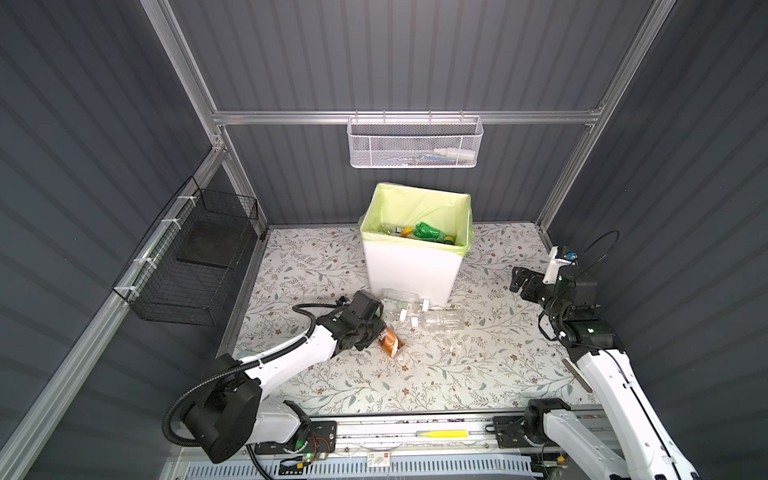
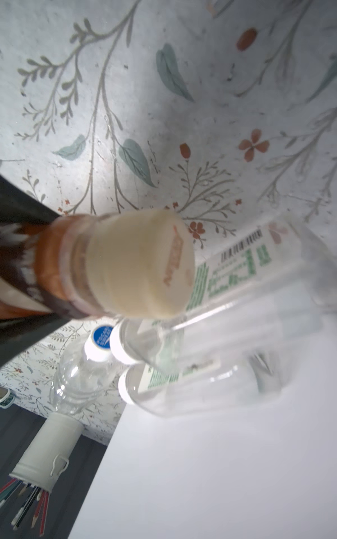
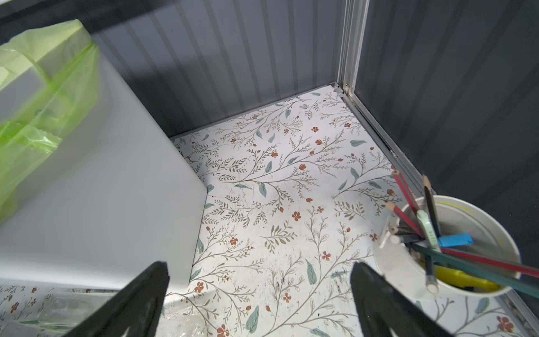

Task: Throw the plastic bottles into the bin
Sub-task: 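Lift the Nescafe bottle with the left gripper and release it over the bin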

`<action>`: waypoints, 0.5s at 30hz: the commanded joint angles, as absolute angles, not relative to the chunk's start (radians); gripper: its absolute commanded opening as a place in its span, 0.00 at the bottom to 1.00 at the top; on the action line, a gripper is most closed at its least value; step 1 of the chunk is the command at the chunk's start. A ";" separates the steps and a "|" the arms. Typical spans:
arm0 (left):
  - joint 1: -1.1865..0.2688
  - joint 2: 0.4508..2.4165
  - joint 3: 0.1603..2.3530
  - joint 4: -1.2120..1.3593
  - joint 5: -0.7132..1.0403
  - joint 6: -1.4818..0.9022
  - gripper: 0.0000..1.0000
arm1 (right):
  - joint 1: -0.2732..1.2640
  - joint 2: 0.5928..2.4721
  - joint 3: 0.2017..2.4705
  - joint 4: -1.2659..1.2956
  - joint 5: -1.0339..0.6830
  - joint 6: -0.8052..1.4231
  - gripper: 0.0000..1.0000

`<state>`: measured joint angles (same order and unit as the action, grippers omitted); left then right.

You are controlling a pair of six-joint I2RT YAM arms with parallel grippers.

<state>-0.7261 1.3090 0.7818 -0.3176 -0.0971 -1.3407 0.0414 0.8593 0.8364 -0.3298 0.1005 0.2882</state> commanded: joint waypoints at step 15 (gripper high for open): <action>-0.733 1.160 1.484 -0.491 -0.632 -0.618 0.29 | 0.035 0.855 0.870 -0.311 0.104 0.290 0.99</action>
<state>-0.7261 1.1683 1.3350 -0.5148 -0.4725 -0.8986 0.0399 0.8589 0.8383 -0.3283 0.1005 0.2878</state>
